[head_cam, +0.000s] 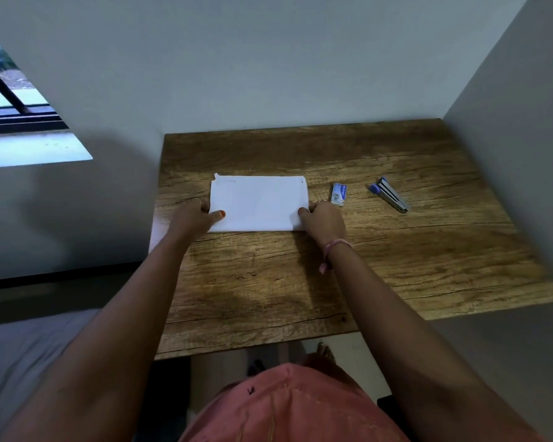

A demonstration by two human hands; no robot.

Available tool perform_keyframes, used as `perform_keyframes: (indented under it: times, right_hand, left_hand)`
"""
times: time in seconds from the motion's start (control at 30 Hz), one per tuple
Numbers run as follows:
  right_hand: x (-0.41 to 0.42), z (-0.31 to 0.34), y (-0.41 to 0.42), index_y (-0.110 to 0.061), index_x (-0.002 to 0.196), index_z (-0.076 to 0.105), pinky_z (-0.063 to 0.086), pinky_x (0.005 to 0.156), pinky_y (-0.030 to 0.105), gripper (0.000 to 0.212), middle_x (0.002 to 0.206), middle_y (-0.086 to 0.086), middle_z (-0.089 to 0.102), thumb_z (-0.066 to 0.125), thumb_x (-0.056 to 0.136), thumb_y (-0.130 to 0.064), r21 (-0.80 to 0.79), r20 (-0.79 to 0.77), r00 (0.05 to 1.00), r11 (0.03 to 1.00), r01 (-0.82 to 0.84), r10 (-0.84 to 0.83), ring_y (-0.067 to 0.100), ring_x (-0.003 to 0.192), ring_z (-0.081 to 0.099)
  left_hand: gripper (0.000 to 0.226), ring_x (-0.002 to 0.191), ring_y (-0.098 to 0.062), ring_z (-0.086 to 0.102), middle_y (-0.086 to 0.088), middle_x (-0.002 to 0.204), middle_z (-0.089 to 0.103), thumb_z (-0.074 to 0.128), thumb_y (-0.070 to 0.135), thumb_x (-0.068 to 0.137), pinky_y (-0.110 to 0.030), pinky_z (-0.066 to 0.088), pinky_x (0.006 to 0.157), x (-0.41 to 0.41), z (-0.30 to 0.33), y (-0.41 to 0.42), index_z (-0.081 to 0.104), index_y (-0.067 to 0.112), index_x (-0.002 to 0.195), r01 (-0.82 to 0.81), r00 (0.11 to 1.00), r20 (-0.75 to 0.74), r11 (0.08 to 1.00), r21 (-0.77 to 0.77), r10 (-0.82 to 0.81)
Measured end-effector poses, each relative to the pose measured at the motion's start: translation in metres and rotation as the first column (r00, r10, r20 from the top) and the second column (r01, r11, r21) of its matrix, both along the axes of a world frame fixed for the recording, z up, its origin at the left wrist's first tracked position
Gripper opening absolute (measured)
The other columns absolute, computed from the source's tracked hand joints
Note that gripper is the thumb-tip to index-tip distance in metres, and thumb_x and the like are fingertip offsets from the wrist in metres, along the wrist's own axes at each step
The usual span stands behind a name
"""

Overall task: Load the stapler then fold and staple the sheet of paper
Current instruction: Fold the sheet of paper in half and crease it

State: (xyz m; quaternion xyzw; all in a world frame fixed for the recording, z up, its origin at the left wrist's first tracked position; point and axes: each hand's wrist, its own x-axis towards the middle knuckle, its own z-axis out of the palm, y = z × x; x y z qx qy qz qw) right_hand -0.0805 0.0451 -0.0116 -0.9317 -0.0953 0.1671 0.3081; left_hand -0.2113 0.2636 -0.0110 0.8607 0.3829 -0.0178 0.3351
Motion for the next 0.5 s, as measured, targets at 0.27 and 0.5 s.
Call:
perform_keyframes:
  times: [0.27,0.5]
  right_hand:
    - [-0.0029,-0.0013,0.0019,-0.007,0.093,0.067,0.038,0.064,0.029,0.027,0.083,0.006,0.062,0.055,0.089,-0.031,-0.016,0.047,0.999,1.000,0.026,-0.025,0.022,0.076,0.055]
    - [-0.0057,-0.0017,0.0054,-0.005,0.096,0.066,0.045,0.068,0.031,0.028,0.093,0.012,0.069,0.054,0.090,-0.030,-0.021,0.063,0.997,0.999,0.035,-0.034,0.028,0.088,0.064]
  left_hand:
    - [0.029,0.075,-0.017,0.055,-0.005,0.089,0.065,0.066,0.039,0.086,-0.032,0.042,0.070,0.0030,0.0019,-0.0007,0.062,0.010,0.092,0.013,1.000,0.004,1.000,0.019,-0.013]
    - [0.028,0.069,-0.020,0.056,-0.006,0.077,0.064,0.068,0.038,0.084,-0.035,0.044,0.069,0.0041,0.0023,0.0013,0.058,0.015,0.072,-0.002,1.000,0.011,1.000,0.012,0.002]
